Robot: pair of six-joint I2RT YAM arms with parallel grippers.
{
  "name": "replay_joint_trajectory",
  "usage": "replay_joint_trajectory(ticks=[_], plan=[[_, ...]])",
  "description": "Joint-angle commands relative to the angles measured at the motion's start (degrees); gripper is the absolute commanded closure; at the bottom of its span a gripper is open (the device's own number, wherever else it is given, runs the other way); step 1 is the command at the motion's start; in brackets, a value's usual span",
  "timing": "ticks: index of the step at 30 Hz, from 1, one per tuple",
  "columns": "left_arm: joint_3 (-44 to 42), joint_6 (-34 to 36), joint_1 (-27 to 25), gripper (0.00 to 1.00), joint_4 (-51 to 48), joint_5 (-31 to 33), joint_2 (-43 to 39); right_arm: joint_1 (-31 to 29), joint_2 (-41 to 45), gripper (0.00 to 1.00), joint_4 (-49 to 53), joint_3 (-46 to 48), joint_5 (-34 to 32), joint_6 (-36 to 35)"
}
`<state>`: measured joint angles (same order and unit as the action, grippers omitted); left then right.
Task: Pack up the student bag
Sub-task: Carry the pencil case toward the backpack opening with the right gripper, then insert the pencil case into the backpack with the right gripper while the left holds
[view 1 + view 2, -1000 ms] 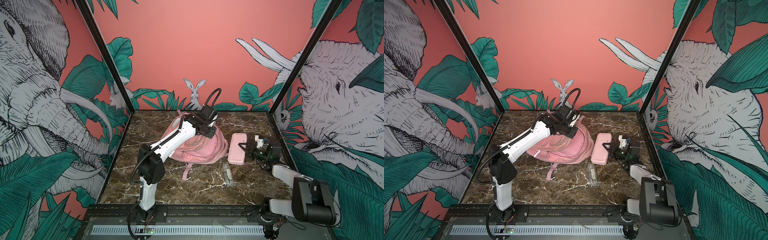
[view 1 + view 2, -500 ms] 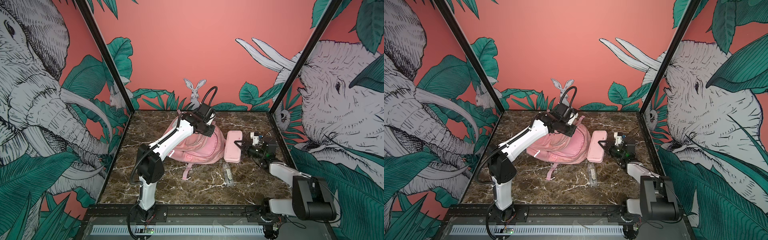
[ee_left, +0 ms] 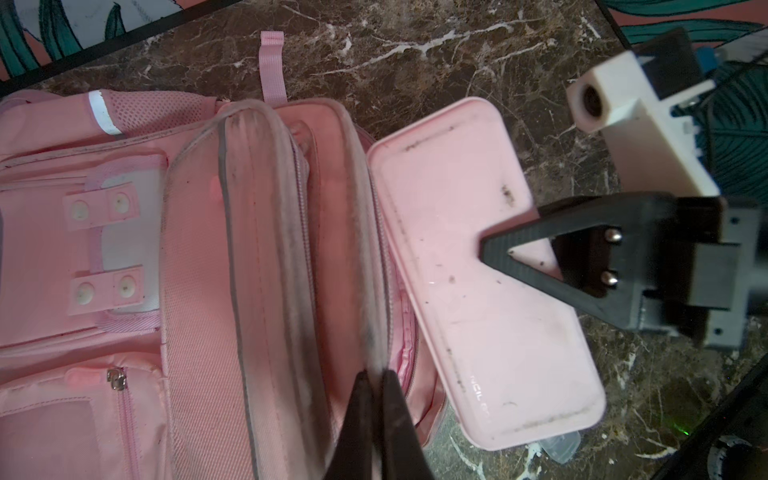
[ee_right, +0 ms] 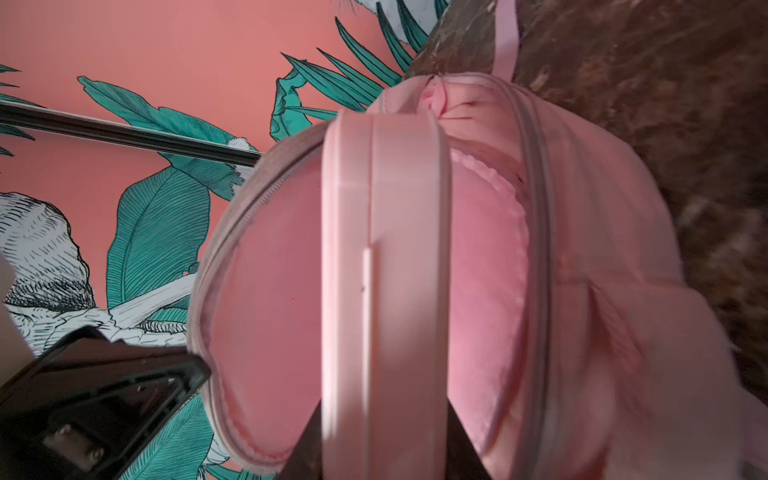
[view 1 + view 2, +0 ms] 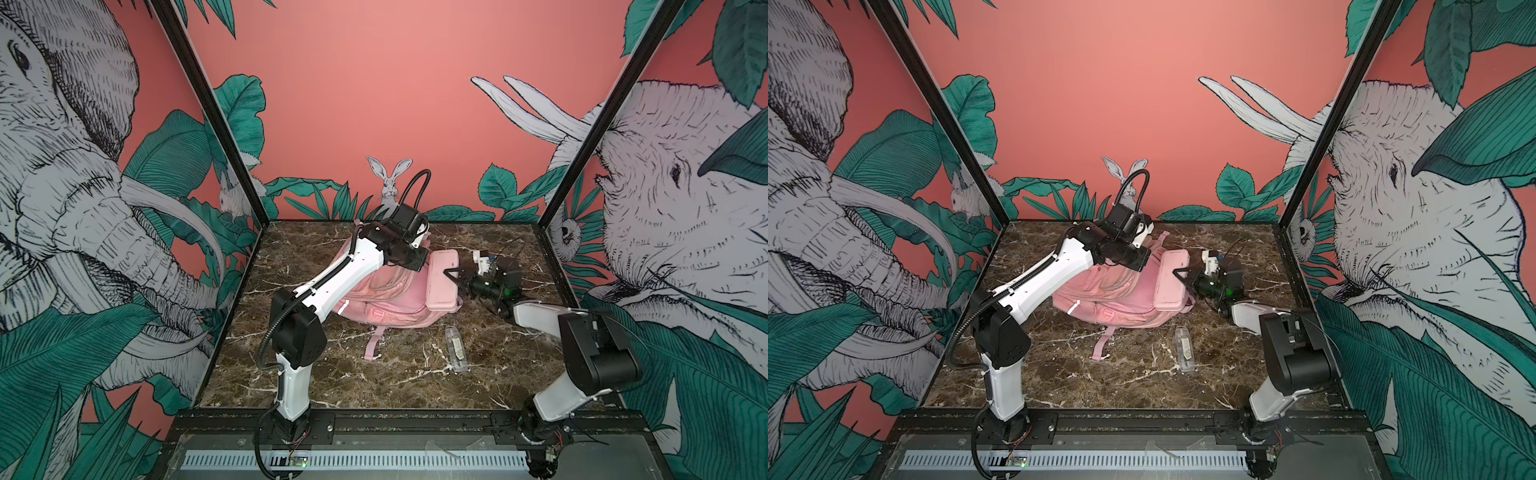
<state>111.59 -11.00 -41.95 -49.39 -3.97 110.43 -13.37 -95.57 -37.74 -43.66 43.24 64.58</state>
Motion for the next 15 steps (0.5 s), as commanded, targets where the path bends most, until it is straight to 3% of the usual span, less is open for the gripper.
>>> replay_joint_trajectory(ticks=[1,9,15], plan=[[2.7,-0.4,0.1,1.0,3.5,-1.6,-5.4,-2.5,-4.6,1.0,-8.0,-4.7,-1.7,3.7],[4.0,-0.7,0.3,1.0,3.4,-2.1,-5.8,-8.3,-18.8,1.0,-14.4,-17.7,-3.5,11.6],[4.1,-1.8,0.3,1.0,4.0,-3.9,-5.3,-12.0,-24.7,1.0,-12.9,-25.6,-5.3,13.3]])
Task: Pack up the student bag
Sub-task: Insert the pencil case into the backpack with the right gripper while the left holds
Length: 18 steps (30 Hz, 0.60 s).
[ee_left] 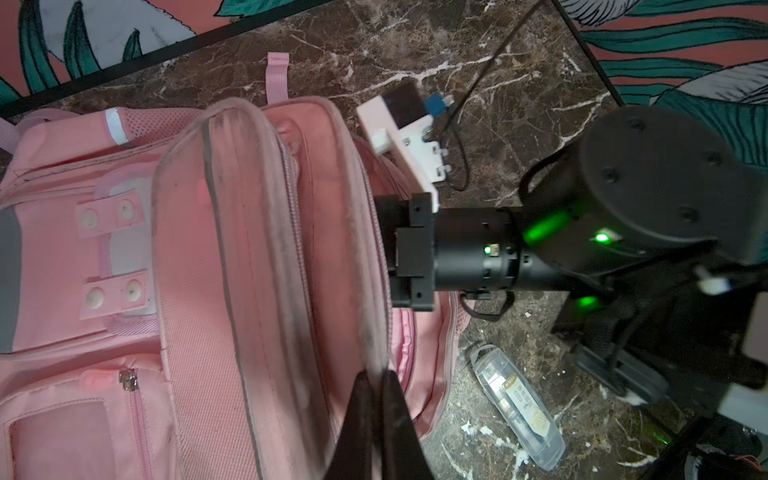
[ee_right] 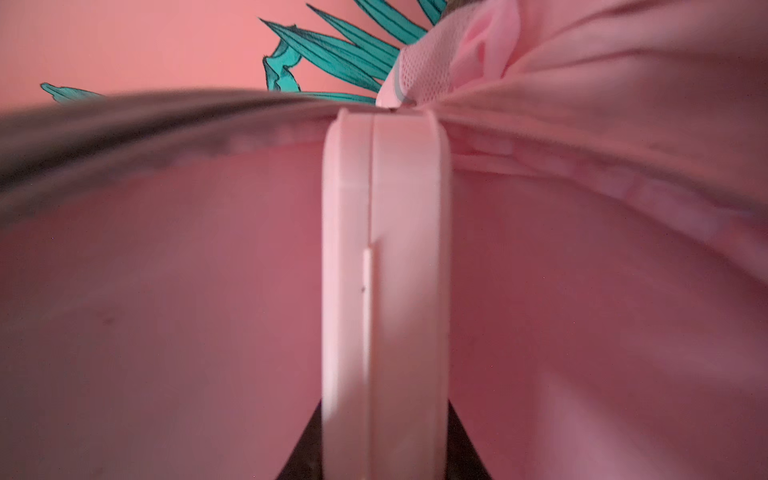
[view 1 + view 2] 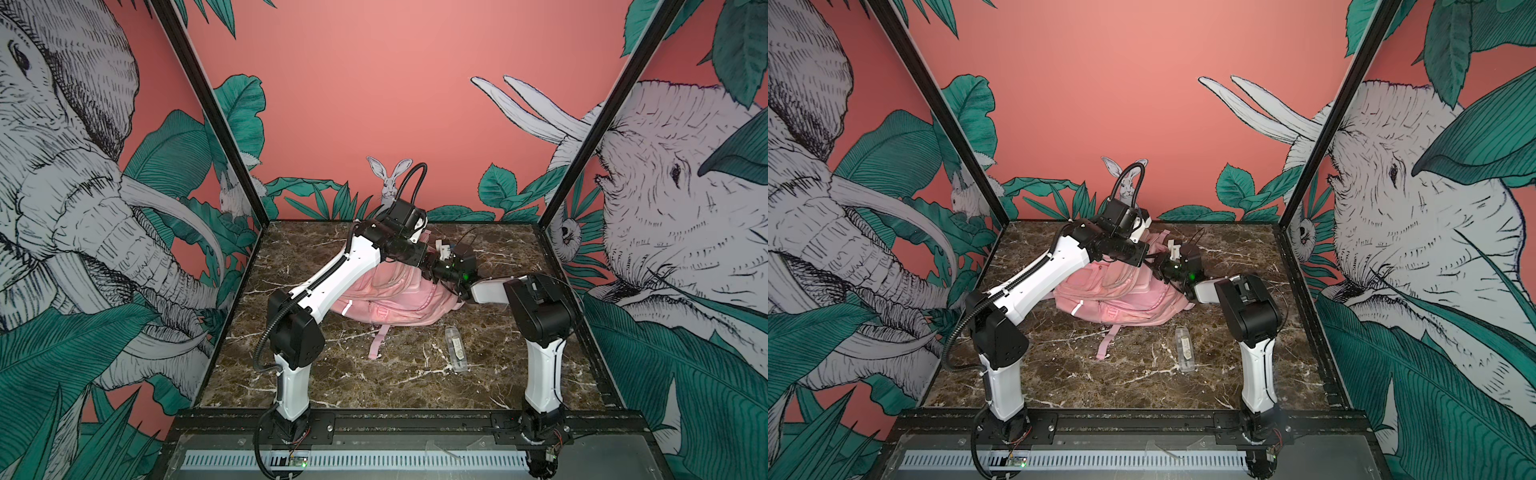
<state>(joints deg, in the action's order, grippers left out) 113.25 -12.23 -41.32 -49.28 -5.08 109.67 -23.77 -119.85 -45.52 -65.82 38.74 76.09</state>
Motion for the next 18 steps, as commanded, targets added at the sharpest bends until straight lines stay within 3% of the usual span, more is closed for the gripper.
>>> replay_joint_trajectory(ticks=[1,16,18], plan=[[2.2,-0.8,-0.3,1.0,4.2,-3.0,-4.5,-2.3,-1.3,1.0,-4.9,-4.5,-1.3,2.3],[3.1,-3.4,-0.3,1.0,6.0,-5.6,-2.8,-9.4,-14.5,1.0,-2.2,-20.1,-6.0,7.4],[3.0,-3.5,-0.3,1.0,6.2,-5.8,-2.9,-10.0,-15.6,0.95,-0.8,-21.8,-6.2,7.3]])
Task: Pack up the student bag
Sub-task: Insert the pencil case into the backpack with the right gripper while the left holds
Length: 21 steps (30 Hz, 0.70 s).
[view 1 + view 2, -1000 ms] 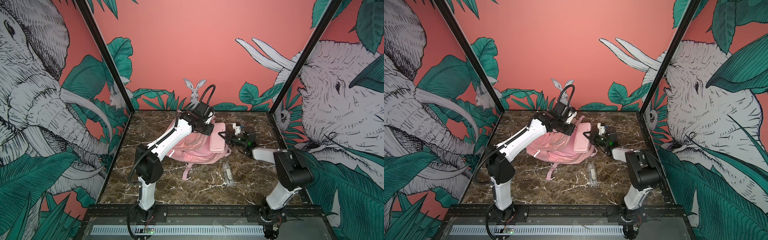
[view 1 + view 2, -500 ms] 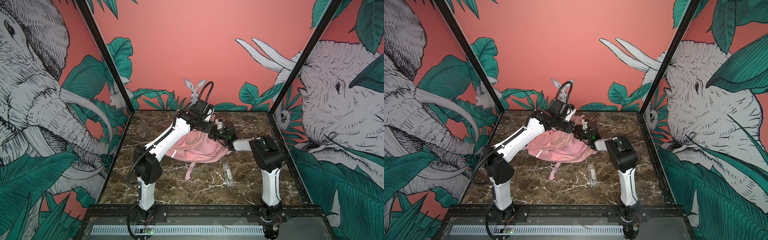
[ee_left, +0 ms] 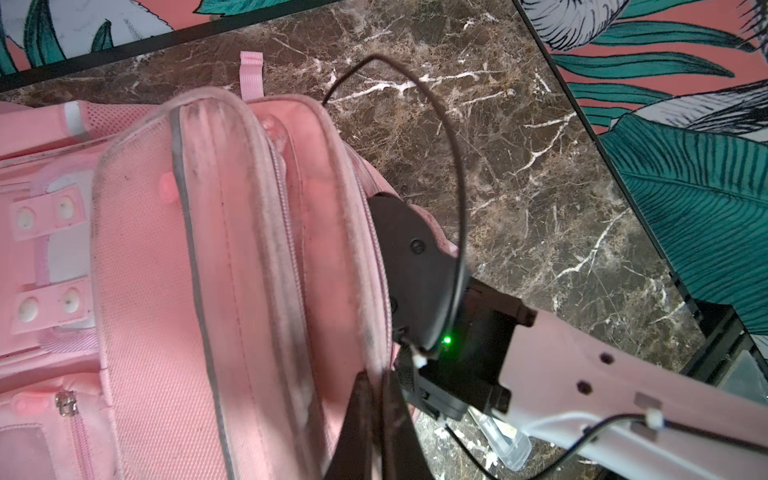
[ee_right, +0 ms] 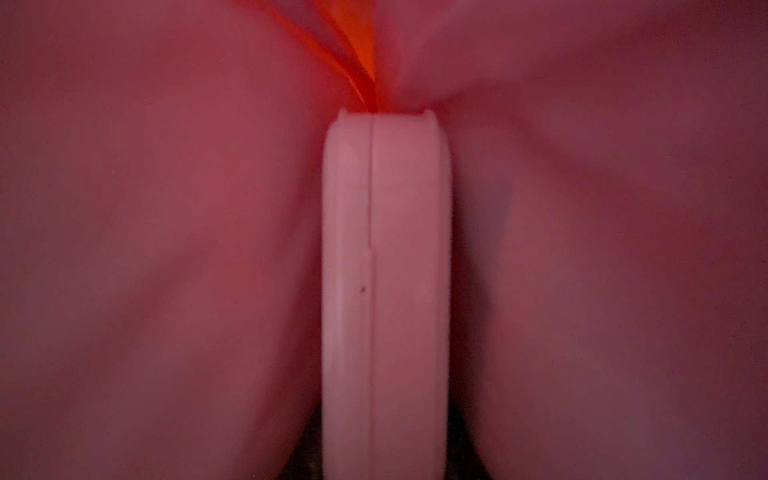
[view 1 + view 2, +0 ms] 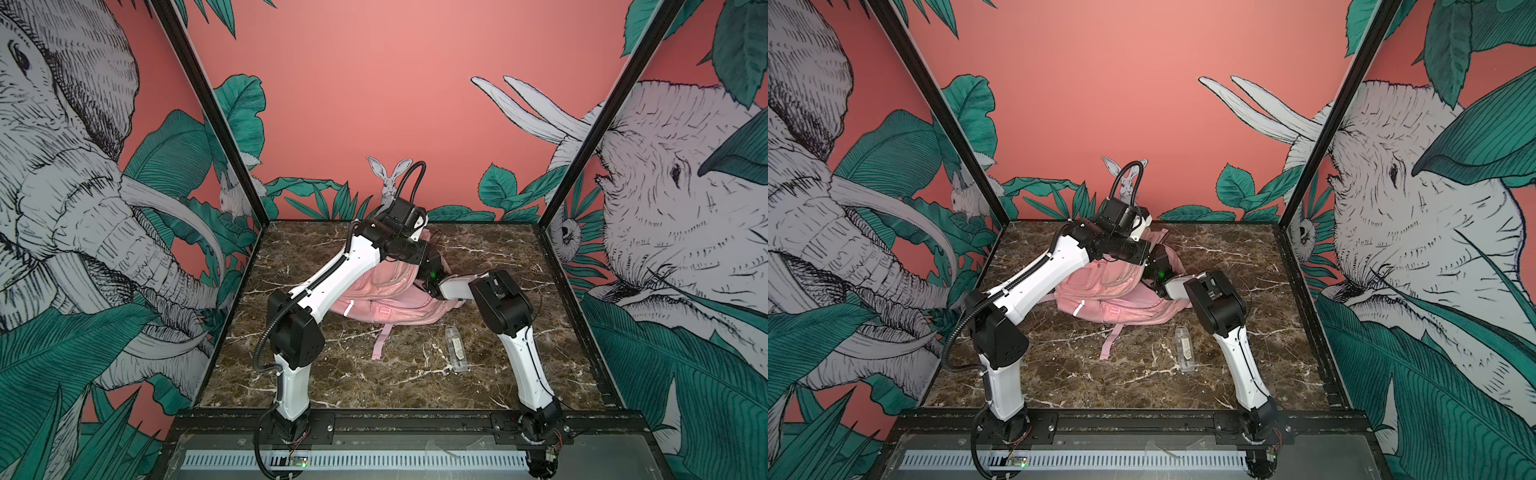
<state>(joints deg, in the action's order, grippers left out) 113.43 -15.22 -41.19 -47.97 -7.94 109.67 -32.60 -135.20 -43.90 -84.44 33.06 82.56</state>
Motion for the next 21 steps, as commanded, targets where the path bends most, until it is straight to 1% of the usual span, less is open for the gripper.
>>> replay_joint_trajectory(ticks=[1,2,3,5,6,8,10,12,13,15,18,21], plan=[[2.8,-0.6,-0.4,1.0,4.9,-2.9,-2.9,-1.2,-0.6,0.87,-2.3,-3.6,-0.2,0.8],[2.7,-0.6,-0.3,1.0,4.9,-2.9,-3.0,-1.3,-0.6,0.73,-2.2,-3.5,0.4,0.9],[2.6,-0.6,-0.1,1.0,4.9,-2.8,-3.1,-1.2,0.0,0.62,-1.5,-2.7,0.7,0.4],[2.0,-0.6,0.2,1.0,5.1,-2.8,-3.6,-0.8,2.1,0.48,1.2,0.0,0.2,-1.8],[1.7,-0.7,0.4,1.0,5.4,-2.8,-3.9,-0.6,3.3,0.44,2.8,1.2,-0.1,-3.4],[0.9,-0.9,0.7,1.0,6.0,-2.9,-4.2,-0.4,5.5,0.39,6.6,2.9,-0.3,-7.0],[0.7,-1.2,0.7,1.0,6.3,-3.4,-4.2,-0.3,7.5,0.36,10.5,3.9,-0.5,-10.1],[0.6,-1.2,0.7,1.0,6.3,-3.9,-4.1,-0.2,8.9,0.37,13.9,4.4,-0.5,-12.6],[0.6,-1.2,2.2,1.0,6.3,-4.2,-4.0,-0.1,9.7,0.37,15.7,4.6,-0.5,-14.1],[0.6,-1.1,2.3,1.0,6.3,-4.3,-4.0,0.0,11.2,0.38,19.5,5.5,-1.5,-16.9],[0.2,-1.1,2.3,1.0,6.5,-4.3,-4.1,0.0,12.8,0.43,22.1,7.0,-2.4,-19.3],[-0.3,-1.6,2.4,1.0,6.7,-4.6,-4.2,0.1,12.7,0.48,22.6,7.3,-2.1,-19.8]])
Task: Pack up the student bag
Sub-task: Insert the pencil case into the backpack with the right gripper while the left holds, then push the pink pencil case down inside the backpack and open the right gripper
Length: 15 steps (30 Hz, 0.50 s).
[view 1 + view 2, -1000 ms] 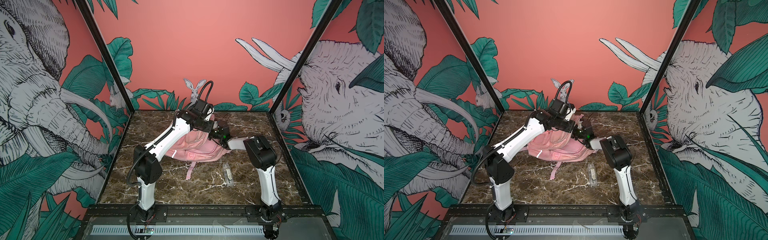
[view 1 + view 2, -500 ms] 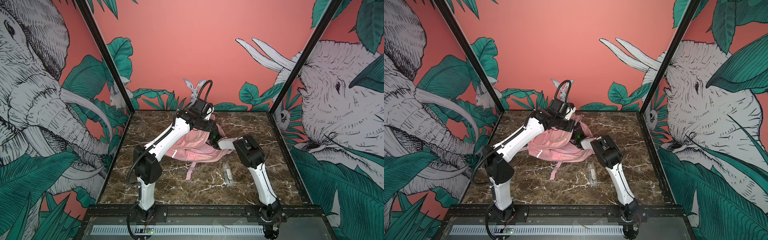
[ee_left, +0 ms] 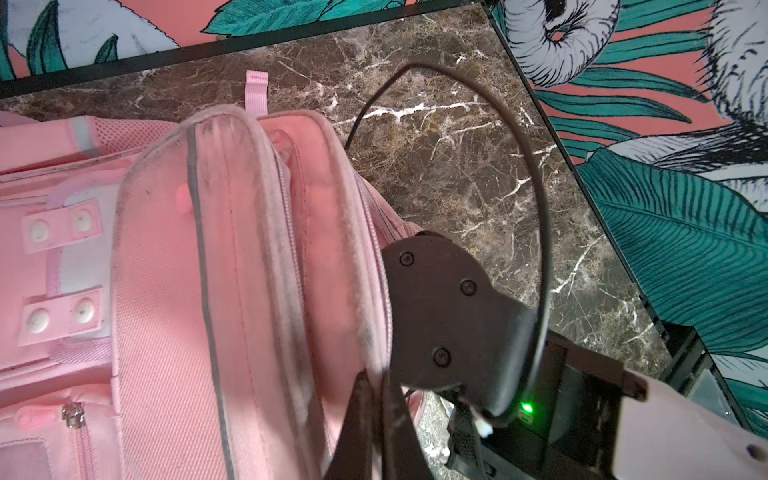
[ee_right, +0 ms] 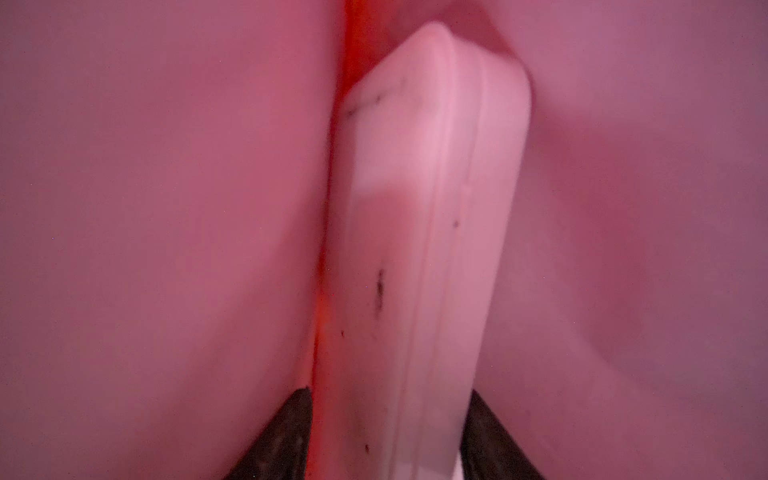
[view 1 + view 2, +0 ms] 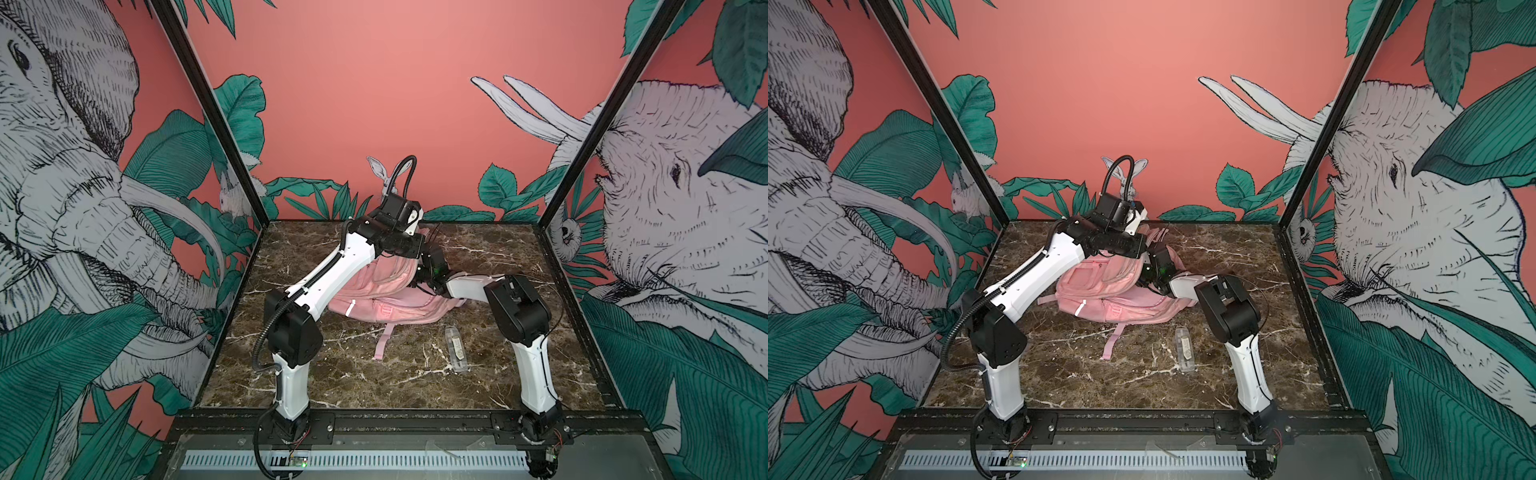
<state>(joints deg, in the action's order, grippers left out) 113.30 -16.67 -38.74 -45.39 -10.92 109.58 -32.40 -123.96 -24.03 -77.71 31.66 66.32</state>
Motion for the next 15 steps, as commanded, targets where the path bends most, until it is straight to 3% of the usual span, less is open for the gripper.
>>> replay_joint_trajectory(ticks=[1,4,9,15], plan=[[-0.4,-0.1,-0.2,1.0,4.2,-1.8,-4.2,-0.1,1.5,0.5,3.0,0.6,-0.7,-3.7],[-1.3,-0.2,-0.1,1.0,4.5,-1.6,-4.9,0.0,1.6,0.57,3.3,1.0,-0.9,-4.0],[-1.8,-0.1,0.0,1.0,4.5,-1.5,-5.3,-0.2,1.7,0.79,2.4,0.9,-0.4,-3.7],[-2.2,-0.7,0.0,1.0,4.9,-2.1,-5.2,-0.3,-1.1,0.84,2.0,-2.3,0.2,-3.0]])
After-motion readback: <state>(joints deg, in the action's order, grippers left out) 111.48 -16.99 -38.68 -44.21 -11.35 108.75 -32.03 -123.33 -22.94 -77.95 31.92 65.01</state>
